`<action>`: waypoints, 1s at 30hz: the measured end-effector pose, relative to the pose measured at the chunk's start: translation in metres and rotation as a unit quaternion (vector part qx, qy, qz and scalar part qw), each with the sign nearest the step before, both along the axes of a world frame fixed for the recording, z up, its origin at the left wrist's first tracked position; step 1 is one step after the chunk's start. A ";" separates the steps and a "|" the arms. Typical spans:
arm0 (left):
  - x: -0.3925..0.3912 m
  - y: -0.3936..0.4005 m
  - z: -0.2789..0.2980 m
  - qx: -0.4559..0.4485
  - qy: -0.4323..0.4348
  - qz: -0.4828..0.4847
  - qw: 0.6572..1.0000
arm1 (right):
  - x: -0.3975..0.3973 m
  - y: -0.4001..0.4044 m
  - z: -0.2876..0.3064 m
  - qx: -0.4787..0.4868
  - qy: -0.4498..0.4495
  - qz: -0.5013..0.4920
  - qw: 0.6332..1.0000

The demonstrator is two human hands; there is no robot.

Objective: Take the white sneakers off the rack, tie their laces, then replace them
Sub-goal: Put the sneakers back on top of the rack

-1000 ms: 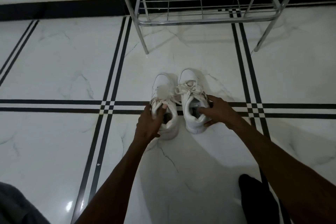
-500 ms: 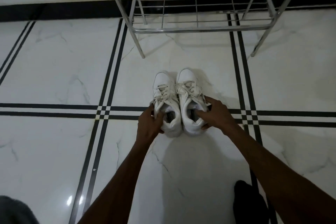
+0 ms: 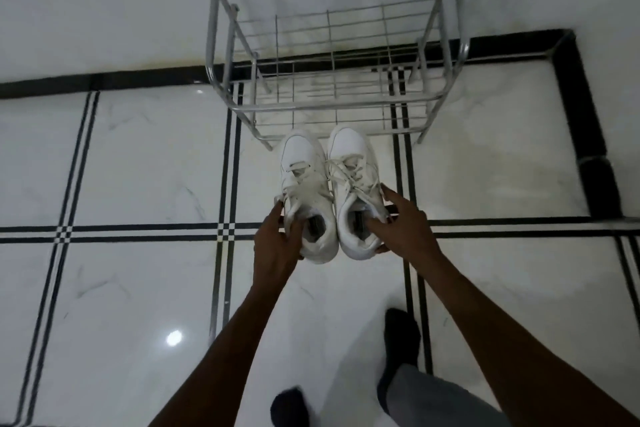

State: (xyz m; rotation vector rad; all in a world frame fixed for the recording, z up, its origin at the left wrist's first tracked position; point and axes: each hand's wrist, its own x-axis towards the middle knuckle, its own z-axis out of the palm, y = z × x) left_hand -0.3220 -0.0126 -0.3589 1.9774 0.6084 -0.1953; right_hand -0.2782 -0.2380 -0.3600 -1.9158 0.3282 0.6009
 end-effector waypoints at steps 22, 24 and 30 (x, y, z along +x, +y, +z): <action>0.229 0.006 0.113 -0.003 0.017 -0.033 0.999 | 0.213 -0.001 0.118 0.001 0.002 -0.024 1.000; 0.263 0.016 0.099 -0.013 0.026 -0.040 0.999 | 0.247 0.006 0.103 0.006 0.025 -0.026 0.999; 0.338 0.028 0.068 -0.012 0.043 -0.049 0.998 | 0.316 0.021 0.068 -0.021 0.025 -0.028 0.999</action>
